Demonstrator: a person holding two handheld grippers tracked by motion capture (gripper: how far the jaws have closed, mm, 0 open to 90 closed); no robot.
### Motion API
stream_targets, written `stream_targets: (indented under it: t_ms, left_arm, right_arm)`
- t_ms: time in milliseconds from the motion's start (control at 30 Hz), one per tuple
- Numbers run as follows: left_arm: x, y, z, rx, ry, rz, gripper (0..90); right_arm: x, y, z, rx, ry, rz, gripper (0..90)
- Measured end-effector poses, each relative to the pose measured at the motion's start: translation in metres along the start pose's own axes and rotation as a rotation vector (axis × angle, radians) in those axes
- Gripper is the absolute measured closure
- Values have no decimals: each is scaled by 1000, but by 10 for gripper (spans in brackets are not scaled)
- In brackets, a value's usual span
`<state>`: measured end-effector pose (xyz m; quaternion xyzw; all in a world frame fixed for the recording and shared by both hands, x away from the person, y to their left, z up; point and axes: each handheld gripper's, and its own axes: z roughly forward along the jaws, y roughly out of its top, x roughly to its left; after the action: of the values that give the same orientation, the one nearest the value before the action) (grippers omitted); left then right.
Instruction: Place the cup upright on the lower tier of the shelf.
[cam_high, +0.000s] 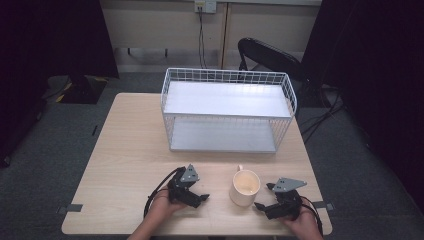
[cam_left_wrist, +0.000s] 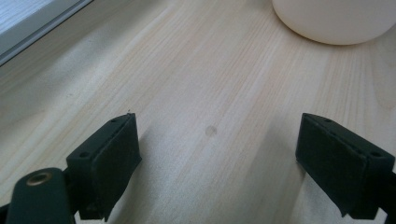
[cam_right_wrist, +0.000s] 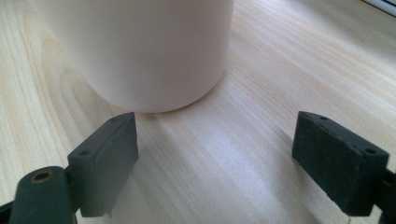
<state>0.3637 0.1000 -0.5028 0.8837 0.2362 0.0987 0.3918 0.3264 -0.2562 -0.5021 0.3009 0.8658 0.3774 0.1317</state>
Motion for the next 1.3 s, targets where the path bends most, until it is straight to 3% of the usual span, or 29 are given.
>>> stream_targets:
  t_ms: [333,500,867,1300]
  left_arm:
    - [0,0,0,-1,0,-1,131]
    - [0,0,0,-1,0,-1,131]
    - [0,0,0,1,3,-3,131]
    - [0,0,0,0,3,-4,131]
  right_arm:
    - [-3,4,-6,49,2,5,160]
    - [-7,12,-16,27,11,21,183]
    - [-10,32,-44,16,37,-2,199]
    - [-12,59,-61,1,57,-7,199]
